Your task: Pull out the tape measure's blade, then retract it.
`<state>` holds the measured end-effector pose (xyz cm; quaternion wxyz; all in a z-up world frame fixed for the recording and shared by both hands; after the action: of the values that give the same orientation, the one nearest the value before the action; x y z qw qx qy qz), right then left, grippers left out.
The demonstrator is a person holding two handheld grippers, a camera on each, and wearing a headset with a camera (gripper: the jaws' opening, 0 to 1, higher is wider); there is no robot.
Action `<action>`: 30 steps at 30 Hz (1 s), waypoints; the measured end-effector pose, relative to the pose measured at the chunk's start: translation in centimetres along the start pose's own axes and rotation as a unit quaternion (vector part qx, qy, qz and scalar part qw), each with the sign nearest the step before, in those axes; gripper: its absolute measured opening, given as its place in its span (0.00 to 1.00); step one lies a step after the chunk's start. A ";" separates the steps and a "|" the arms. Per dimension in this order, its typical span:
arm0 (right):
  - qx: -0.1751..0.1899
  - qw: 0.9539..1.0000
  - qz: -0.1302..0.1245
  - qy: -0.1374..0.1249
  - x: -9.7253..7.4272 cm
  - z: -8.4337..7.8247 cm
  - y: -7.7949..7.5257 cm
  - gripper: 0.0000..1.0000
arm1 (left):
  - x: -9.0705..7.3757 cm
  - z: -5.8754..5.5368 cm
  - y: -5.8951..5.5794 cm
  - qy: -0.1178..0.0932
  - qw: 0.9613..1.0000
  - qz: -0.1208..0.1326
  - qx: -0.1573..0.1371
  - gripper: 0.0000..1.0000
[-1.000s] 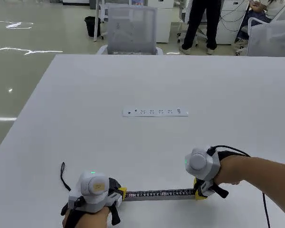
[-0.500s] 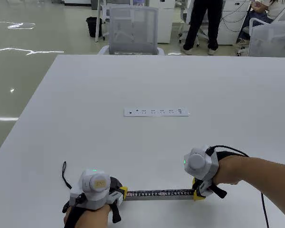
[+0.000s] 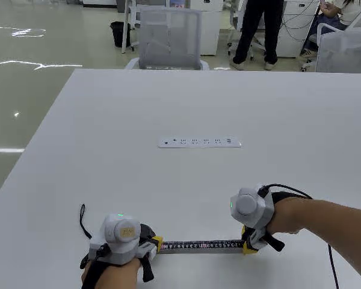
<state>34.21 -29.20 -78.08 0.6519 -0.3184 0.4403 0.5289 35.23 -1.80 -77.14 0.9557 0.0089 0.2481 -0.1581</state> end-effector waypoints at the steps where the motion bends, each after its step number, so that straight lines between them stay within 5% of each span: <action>1: 0.000 1.000 0.000 0.000 0.0 0.0 0.0 0.14 | 0.0 0.0 0.0 0.000 1.000 0.000 0.000 0.63; 30: 0.006 1.000 -0.001 -0.001 0.6 1.3 0.2 0.15 | -0.2 0.0 -0.1 0.000 1.000 -0.001 -0.002 0.63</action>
<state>34.32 -27.76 -78.13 0.6545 -0.3146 0.4423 0.5262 35.09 -1.84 -77.03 0.9555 0.0071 0.2483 -0.1592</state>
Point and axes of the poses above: the centre of the closed fingertips' face, and the gripper's own axes: x roughly forward along the fingers, y roughly to its left, z roughly out of its top, the point moved 6 cm from there along -x, roughly backward along the fingers, and after that the axes turned 12 degrees about -y, right-handed, at the moved point
